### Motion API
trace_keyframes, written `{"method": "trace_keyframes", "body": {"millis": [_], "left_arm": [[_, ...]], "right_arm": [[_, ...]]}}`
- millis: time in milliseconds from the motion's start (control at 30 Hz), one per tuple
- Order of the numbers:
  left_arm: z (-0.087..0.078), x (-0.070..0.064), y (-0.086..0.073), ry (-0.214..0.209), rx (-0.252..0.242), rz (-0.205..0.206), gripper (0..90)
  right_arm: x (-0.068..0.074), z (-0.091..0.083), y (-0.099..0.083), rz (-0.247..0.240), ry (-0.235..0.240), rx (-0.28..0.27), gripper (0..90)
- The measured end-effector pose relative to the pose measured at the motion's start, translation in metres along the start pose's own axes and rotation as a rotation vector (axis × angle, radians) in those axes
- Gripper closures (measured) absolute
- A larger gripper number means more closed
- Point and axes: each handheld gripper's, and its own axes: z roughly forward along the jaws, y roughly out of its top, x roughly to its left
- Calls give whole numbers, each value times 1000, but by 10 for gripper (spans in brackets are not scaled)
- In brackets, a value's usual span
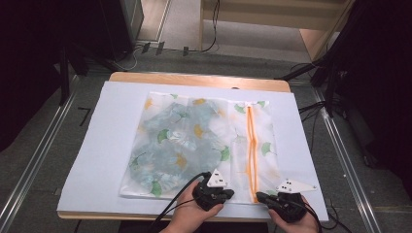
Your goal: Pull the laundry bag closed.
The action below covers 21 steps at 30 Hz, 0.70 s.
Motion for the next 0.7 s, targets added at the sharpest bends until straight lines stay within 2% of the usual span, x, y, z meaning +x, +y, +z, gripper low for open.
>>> {"method": "trace_keyframes", "body": {"millis": [300,467,600,700], "left_arm": [[14,-9,7,-38,9,-4,886],[20,-12,9,-73,-2,-40,870],[26,-18,11,-81,-5,-29,868],[27,-19,12,-79,3,-17,900]], "right_arm": [[0,1,0,-1,1,16,900],[3,1,2,-14,1,18,900],[3,2,4,-11,-8,21,900],[4,2,4,-8,-7,27,900]]}}
